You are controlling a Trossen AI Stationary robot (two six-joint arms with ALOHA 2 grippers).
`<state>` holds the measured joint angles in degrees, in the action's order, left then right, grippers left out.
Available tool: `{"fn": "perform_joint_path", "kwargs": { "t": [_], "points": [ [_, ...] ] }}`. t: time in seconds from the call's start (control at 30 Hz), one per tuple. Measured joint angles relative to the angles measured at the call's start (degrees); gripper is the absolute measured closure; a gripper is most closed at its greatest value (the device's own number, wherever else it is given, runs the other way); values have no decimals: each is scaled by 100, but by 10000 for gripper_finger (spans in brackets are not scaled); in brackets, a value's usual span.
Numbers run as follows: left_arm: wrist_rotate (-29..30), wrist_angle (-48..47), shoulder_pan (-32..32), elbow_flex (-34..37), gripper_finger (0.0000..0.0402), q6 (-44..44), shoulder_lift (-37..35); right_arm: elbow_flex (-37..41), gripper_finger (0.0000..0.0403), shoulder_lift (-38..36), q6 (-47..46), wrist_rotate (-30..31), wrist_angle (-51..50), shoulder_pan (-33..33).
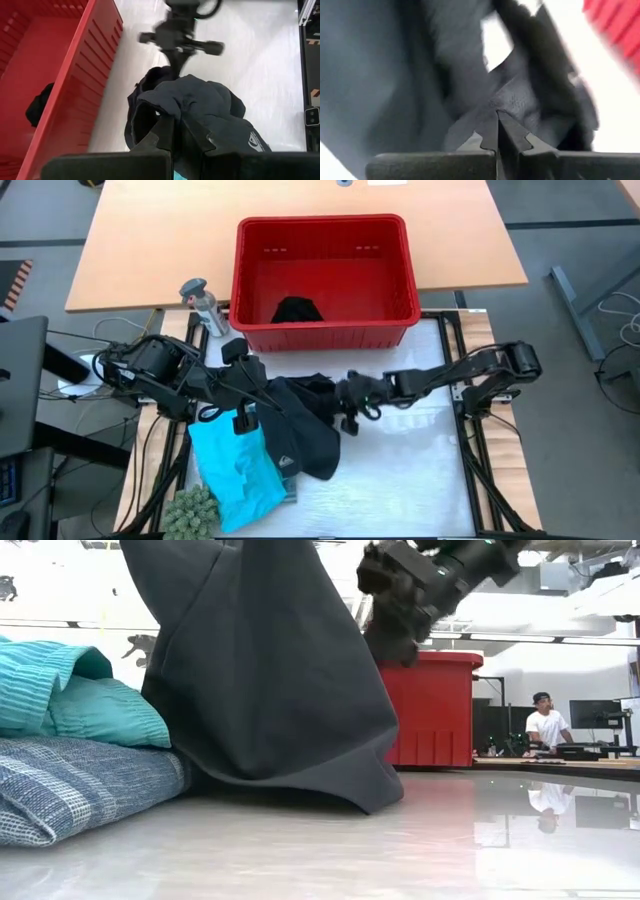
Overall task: Fold Laundry from Bin
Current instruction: Fold the black shorts from the red organizer bin
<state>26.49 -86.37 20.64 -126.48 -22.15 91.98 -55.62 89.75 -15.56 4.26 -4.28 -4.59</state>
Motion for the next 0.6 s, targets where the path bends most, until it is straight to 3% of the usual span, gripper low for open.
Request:
{"fn": "perform_joint_path", "kwargs": {
  "t": [0.23, 0.37, 0.47, 0.6],
  "points": [
    [-79, 2, 0, 0, 401, 2, 0, -283, 387, -39, 355, 39, 100, 704],
    [-183, -5, 0, 0, 401, 60, 0, -294, 377, -75, 362, 8, 36, 1015],
    [-185, -26, 0, 0, 401, 98, 2, -281, 374, -494, 335, -217, -774, 997],
    [-185, -31, 0, 0, 401, 156, 2, -166, 389, -1391, 234, -318, -2210, 475]
  ]
}}
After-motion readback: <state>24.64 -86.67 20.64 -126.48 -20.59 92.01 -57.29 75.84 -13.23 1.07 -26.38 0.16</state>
